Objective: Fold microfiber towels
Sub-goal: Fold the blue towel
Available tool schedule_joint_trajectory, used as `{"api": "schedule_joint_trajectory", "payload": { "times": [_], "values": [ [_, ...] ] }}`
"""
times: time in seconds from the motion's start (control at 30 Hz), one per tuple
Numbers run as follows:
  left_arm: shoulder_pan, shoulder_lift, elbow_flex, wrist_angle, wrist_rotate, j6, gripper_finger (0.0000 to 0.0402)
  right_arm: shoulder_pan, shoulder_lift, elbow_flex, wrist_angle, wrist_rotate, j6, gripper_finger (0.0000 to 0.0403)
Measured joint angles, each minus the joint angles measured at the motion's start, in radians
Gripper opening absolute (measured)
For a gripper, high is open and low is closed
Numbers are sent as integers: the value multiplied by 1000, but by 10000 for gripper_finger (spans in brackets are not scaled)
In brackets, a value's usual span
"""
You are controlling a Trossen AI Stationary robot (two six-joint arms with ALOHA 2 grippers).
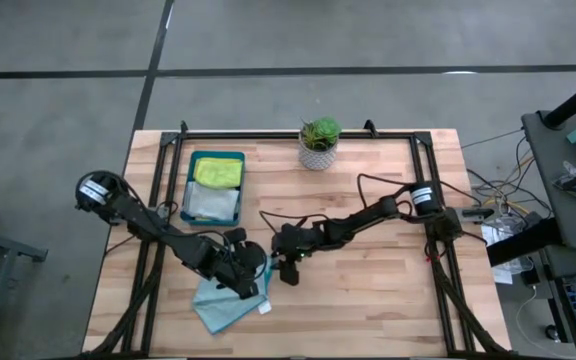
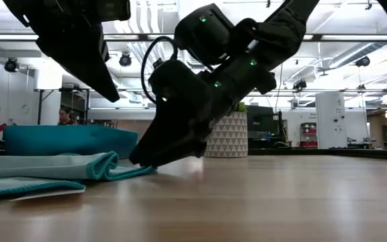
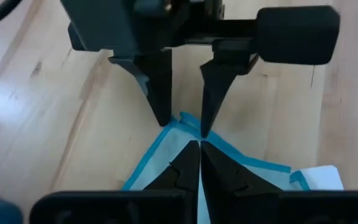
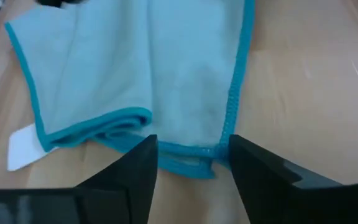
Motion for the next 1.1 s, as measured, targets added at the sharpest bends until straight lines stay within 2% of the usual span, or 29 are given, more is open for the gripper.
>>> {"api": "schedule_joint_trajectory", "payload": {
  "times": [0.13,0.23,0.33,0.47,0.5,0.67,0.87,1.0,1.1],
  "values": [
    [0,0,0,-1,-18,0,0,-1,17,17,-5,0,27,184],
    [0,0,0,-2,-39,1,0,0,29,29,-4,3,26,164],
    [1,1,0,-2,-49,1,0,-1,38,38,-5,4,20,119],
    [1,1,0,3,-64,0,0,-1,38,38,-4,1,-10,32],
    [2,1,0,7,-65,0,0,0,38,38,-1,0,-25,22],
    [2,1,0,29,-66,0,0,0,0,34,3,-7,-61,11],
    [2,1,-6,22,-72,0,0,0,-131,-13,2,-29,-124,9],
    [9,4,-6,33,-94,0,1,0,-231,-33,-123,-28,-167,9],
    [11,5,-6,69,-147,8,16,6,-297,-66,-192,-23,-193,9]
  ]
}}
